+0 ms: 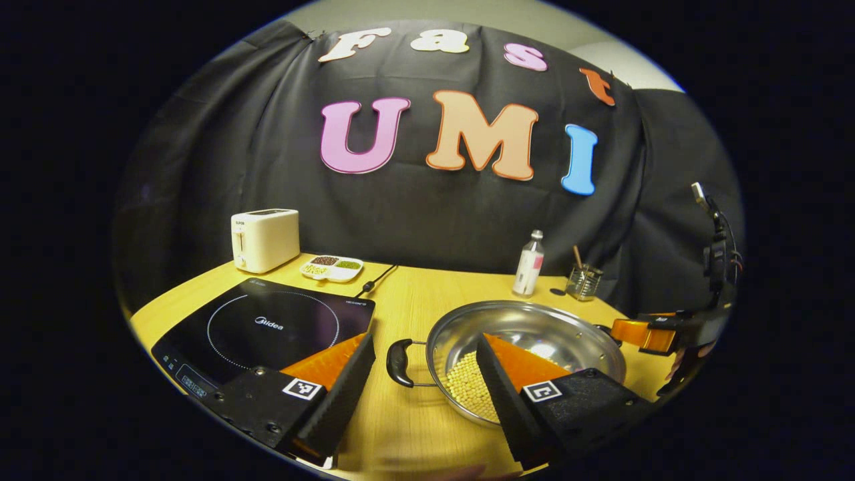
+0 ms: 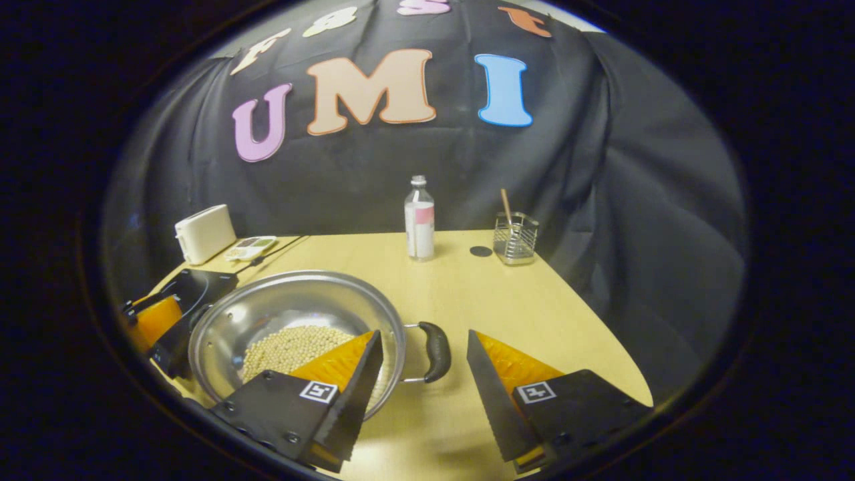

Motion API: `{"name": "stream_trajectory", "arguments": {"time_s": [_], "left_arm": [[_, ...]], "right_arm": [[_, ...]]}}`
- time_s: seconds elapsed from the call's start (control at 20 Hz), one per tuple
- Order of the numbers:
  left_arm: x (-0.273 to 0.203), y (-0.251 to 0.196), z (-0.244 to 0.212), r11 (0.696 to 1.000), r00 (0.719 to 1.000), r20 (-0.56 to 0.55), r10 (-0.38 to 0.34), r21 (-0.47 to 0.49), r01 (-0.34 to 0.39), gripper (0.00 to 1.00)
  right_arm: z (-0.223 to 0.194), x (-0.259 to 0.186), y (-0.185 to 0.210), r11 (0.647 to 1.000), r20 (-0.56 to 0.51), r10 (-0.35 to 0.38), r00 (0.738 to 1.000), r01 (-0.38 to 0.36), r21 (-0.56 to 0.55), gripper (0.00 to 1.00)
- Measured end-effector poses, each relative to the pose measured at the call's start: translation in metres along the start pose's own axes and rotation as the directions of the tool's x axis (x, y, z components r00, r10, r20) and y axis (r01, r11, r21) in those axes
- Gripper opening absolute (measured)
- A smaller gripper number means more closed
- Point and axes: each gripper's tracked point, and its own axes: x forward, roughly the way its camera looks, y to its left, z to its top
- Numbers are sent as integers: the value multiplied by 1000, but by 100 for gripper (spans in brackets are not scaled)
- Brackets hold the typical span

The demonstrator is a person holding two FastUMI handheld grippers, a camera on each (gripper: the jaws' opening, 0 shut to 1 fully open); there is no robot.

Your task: First push the handle of the pot to place it horizontally, then grasp the pot with both hands and set it on the induction cooktop.

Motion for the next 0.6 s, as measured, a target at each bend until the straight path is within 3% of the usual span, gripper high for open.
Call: {"name": "stream_trajectory", "arguments": {"time_s": [0.3, 0.45, 0.6], "left_arm": [[36, 19, -31, 995, 991, -99, 92, -20, -94, 94], [51, 17, -48, 995, 983, -154, 97, -10, -100, 94], [62, 19, -62, 993, 972, -206, 114, 12, -114, 84]], "right_arm": [[-17, 39, 7, 1000, -76, 24, 997, -26, -16, 83], [-25, 51, 11, 999, -96, 25, 995, -29, -42, 87], [-24, 57, 15, 998, -97, 32, 995, -36, -42, 81]]}}
